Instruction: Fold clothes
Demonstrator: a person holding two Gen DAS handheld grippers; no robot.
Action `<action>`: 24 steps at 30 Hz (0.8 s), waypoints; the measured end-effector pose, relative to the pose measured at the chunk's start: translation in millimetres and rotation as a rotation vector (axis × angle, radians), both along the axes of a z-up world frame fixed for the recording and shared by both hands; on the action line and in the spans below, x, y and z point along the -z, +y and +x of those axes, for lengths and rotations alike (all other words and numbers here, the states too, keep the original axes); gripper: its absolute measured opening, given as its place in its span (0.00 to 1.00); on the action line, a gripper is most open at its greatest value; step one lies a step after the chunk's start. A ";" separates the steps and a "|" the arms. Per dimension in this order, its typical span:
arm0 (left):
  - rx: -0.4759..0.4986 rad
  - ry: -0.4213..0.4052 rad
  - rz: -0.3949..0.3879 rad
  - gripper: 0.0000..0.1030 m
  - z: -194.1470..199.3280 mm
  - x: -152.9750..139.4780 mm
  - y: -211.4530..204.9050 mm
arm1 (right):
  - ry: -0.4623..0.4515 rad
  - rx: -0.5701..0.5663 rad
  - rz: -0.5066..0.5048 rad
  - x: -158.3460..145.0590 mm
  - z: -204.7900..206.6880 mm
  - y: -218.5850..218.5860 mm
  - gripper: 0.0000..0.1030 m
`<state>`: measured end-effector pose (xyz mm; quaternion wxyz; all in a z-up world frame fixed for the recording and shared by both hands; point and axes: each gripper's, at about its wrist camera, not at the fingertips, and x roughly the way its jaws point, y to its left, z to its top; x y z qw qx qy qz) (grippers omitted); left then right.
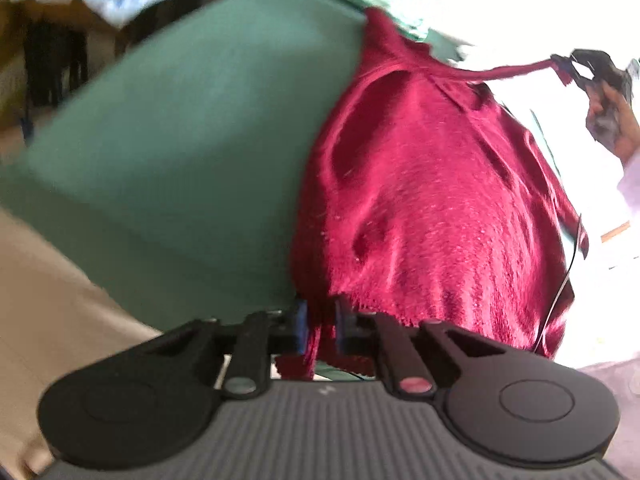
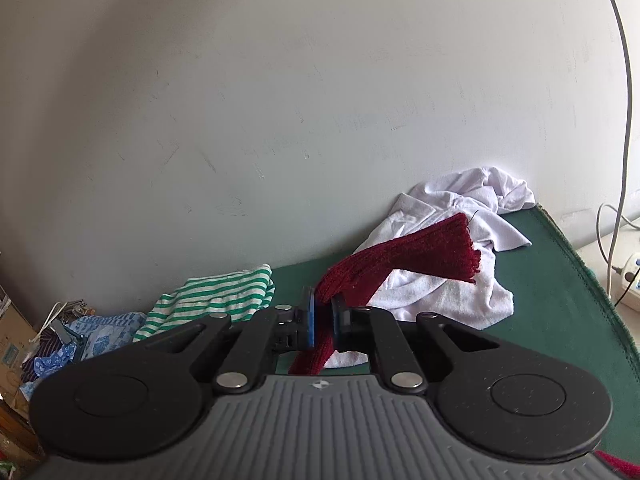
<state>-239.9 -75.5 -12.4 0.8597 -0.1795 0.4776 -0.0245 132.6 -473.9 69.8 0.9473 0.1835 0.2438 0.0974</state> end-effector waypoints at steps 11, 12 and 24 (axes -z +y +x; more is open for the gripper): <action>0.467 -0.044 0.238 0.07 30.2 -28.2 -93.7 | -0.038 0.118 -0.016 5.8 -6.6 -36.1 0.08; 0.508 -0.028 0.262 0.07 30.5 -24.4 -100.0 | -0.039 0.133 -0.017 7.0 -6.8 -41.7 0.08; 0.799 0.097 0.466 0.09 25.2 -2.7 -122.5 | 0.011 0.260 -0.091 44.5 -4.1 -93.9 0.08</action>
